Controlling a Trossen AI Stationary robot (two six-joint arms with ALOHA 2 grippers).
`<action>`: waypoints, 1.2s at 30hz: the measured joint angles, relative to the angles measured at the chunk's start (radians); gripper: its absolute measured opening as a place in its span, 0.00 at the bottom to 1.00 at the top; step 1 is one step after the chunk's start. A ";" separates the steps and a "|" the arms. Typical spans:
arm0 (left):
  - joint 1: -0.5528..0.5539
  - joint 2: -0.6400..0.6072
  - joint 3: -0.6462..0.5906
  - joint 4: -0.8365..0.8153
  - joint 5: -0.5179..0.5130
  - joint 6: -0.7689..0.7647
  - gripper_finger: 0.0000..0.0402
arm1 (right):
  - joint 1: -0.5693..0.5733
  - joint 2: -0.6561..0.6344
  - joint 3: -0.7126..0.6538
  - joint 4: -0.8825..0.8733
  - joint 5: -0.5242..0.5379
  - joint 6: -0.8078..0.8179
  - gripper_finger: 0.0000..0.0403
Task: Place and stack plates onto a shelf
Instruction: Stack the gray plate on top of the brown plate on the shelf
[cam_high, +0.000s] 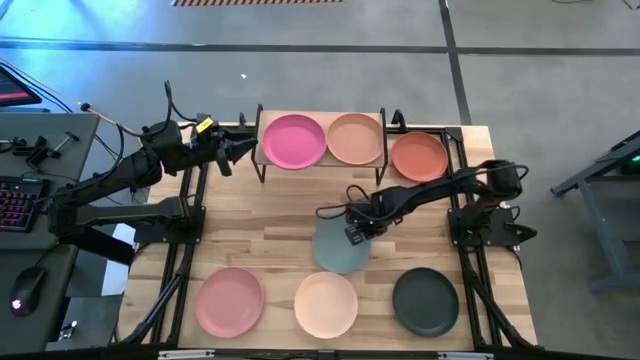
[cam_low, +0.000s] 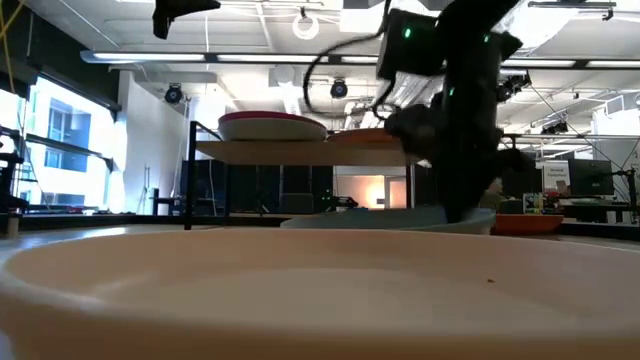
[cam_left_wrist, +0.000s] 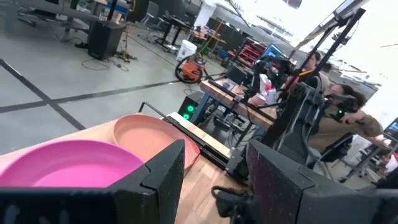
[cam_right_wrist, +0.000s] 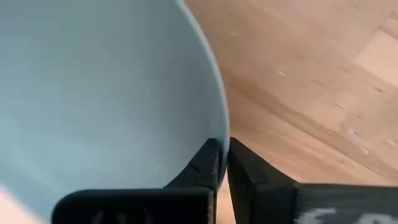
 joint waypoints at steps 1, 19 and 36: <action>0.000 0.000 0.000 0.000 0.000 0.000 0.40 | 0.001 -0.025 0.000 -0.007 -0.015 -0.018 0.01; 0.000 0.000 0.000 0.000 -0.062 -0.004 0.40 | -0.349 -0.723 0.001 -0.160 0.015 -0.117 0.00; 0.000 0.000 0.000 0.000 -0.089 -0.010 0.40 | -0.738 -0.295 0.442 -0.333 0.054 -0.464 0.00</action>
